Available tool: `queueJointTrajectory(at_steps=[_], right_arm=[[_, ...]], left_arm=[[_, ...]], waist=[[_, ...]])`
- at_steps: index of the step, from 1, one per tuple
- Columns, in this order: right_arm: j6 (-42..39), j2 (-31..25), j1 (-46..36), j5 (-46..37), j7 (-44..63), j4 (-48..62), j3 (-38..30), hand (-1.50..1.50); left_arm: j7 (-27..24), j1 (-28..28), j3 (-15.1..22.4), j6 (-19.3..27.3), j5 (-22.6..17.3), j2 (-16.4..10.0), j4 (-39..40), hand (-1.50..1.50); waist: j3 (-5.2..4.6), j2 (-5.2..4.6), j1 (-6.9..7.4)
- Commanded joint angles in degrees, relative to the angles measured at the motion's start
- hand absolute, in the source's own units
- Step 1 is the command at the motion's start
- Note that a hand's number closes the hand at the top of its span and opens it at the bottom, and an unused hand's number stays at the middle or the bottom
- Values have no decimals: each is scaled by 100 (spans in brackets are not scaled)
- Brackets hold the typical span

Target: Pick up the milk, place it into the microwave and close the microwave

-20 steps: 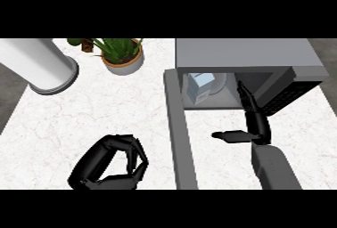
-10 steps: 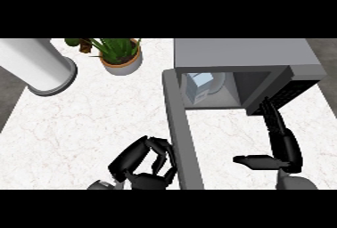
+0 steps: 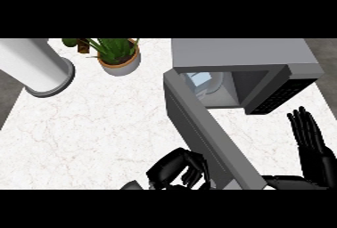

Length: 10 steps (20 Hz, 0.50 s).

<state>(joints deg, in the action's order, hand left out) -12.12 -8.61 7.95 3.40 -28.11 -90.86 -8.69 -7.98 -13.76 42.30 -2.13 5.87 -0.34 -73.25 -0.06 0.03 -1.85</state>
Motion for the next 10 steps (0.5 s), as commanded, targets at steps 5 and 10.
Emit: queueJointTrajectory(at_steps=[5, 10], right_arm=[[-629, -354, -115, 854, 622, -592, -235, -150], [-989, -505, 88, 1123, 778, -986, -143, -150]], left_arm=[[-182, -1058, 1801, 2209, -1406, 32, 848, 150], [-145, -1648, 1603, 2966, -2267, 31, 742, 150]], waist=[[-5, -50, -186], [-14, -81, -454]])
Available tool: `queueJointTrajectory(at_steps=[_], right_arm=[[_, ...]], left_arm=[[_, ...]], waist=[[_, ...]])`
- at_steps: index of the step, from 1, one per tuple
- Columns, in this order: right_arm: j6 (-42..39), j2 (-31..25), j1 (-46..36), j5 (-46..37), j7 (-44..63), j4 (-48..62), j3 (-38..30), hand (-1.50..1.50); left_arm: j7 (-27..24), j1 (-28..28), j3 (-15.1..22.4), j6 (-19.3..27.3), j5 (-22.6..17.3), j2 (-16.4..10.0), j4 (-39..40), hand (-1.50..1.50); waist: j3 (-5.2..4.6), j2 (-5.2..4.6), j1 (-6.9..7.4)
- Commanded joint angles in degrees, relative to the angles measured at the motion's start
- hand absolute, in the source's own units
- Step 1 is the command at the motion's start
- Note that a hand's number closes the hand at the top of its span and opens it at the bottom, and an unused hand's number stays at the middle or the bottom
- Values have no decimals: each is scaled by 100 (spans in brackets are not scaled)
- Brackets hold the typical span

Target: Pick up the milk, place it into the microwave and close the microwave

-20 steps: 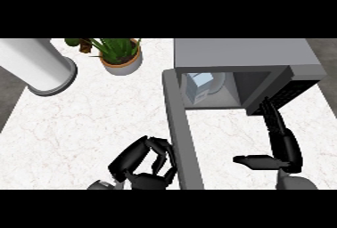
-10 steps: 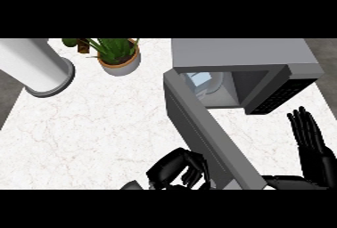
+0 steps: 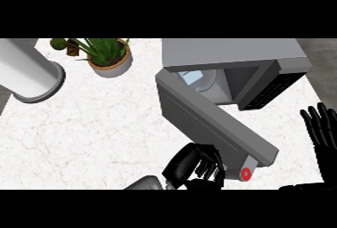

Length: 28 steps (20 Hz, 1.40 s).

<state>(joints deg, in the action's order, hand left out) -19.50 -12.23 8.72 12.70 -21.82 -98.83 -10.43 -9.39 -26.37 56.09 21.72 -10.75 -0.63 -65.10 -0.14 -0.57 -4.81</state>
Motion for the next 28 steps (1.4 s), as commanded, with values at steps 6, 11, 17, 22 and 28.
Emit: queueJointTrajectory(at_steps=[6, 11, 17, 22, 28], right_arm=[[-657, -364, -275, 681, 445, -526, 139, -150], [-968, -636, -317, 975, 768, -792, 250, -150], [-1118, -780, -406, 1422, 921, -1057, 196, -150], [-1101, -807, -459, 1684, 1116, -1087, 228, -150], [-1124, -874, -574, 2040, 1233, -1098, 174, -150]], left_arm=[[-380, -961, 176, 1235, -1160, 60, 53, 150], [-619, -1470, -46, 1254, -1661, 61, 486, 150], [-487, -2103, -397, 1588, -2203, 62, 904, 150], [-588, -2426, -764, 1652, -2650, 63, 1334, 150], [-1172, -2644, -1315, 1626, -3211, 63, 1446, 150]], waist=[[-15, -57, -326], [-22, -136, -573], [-15, -177, -891], [-17, -275, -1022], [-26, -367, -1154]])
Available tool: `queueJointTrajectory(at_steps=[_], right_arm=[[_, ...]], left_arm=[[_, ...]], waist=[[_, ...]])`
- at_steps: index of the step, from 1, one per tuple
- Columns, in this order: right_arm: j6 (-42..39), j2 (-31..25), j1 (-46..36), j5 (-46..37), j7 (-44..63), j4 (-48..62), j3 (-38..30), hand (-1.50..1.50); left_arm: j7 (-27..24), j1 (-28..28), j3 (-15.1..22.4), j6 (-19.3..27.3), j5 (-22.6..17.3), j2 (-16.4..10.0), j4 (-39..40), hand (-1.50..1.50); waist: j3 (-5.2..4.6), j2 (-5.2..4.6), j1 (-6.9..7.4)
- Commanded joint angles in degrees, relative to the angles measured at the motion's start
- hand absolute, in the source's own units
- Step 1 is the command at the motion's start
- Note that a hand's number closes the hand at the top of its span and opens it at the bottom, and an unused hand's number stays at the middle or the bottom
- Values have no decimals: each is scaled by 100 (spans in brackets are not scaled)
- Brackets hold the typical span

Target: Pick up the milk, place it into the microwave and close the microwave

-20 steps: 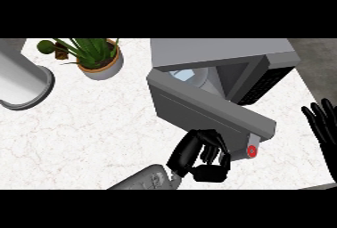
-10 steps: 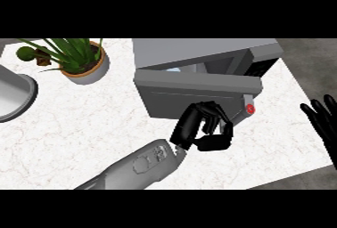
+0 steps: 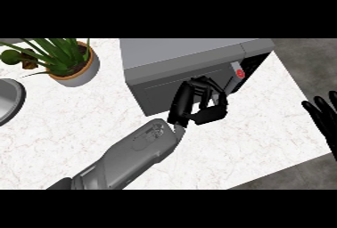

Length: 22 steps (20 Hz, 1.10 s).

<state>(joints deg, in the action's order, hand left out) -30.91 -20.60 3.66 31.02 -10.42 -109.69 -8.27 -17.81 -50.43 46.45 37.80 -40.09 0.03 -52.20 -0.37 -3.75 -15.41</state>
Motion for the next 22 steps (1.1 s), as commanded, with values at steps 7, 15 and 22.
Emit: queueJointTrajectory(at_steps=[7, 15, 22], right_arm=[[28, -227, -178, 447, 297, -200, -108, -150], [65, -402, -413, 671, 433, -274, -217, -150], [64, -571, -486, 929, 581, -240, -333, -150]], left_arm=[[-725, -236, -427, -128, -629, -3, 422, 150], [-1073, -335, -404, -197, -918, -3, 546, 150], [-1334, -371, -390, -185, -1103, -3, 668, 150]], waist=[[-4, -64, -161], [6, -95, -214], [15, -119, -265]])
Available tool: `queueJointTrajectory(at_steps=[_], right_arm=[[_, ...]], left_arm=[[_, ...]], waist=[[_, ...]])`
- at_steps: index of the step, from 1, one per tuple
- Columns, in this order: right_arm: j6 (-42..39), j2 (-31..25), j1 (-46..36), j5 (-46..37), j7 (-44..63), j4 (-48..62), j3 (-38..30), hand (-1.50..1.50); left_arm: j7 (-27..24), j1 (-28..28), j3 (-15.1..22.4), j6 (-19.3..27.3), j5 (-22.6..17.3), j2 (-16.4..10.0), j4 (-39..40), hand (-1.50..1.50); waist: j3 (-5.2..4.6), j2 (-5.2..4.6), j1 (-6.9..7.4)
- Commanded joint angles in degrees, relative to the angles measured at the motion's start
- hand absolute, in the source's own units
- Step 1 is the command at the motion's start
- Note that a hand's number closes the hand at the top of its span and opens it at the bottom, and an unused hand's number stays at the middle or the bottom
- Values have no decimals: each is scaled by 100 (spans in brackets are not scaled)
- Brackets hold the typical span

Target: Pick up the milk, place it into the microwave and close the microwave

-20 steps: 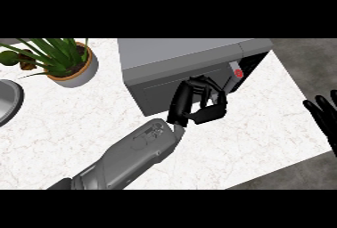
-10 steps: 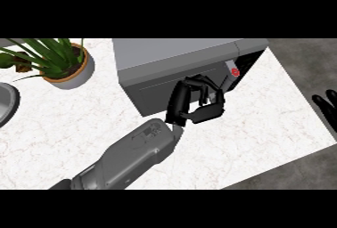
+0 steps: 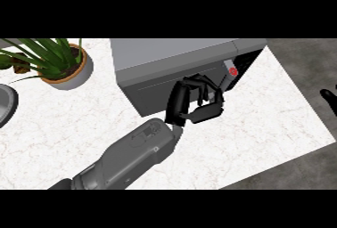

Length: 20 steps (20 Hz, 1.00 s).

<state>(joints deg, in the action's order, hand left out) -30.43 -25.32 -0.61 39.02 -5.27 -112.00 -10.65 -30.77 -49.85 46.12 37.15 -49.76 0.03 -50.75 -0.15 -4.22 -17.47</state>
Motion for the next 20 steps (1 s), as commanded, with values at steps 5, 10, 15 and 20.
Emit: queueJointTrajectory(at_steps=[5, 10, 15, 20], right_arm=[[39, -143, -136, 277, 148, -34, -89, -150], [75, -260, -211, 416, 234, -47, -188, -150], [71, -352, -252, 514, 327, 1, -212, -150], [101, -449, -306, 684, 398, 10, -312, -150]], left_arm=[[-218, -430, -328, -111, -277, -3, 552, 150], [-304, -464, -292, -146, -413, -3, 617, 150], [-475, -447, -208, -147, -489, -3, 690, 150], [-574, -498, -248, -118, -647, -3, 686, 150]], waist=[[-6, -96, -83], [-2, -84, -121], [5, -109, -105], [5, -102, -156]])
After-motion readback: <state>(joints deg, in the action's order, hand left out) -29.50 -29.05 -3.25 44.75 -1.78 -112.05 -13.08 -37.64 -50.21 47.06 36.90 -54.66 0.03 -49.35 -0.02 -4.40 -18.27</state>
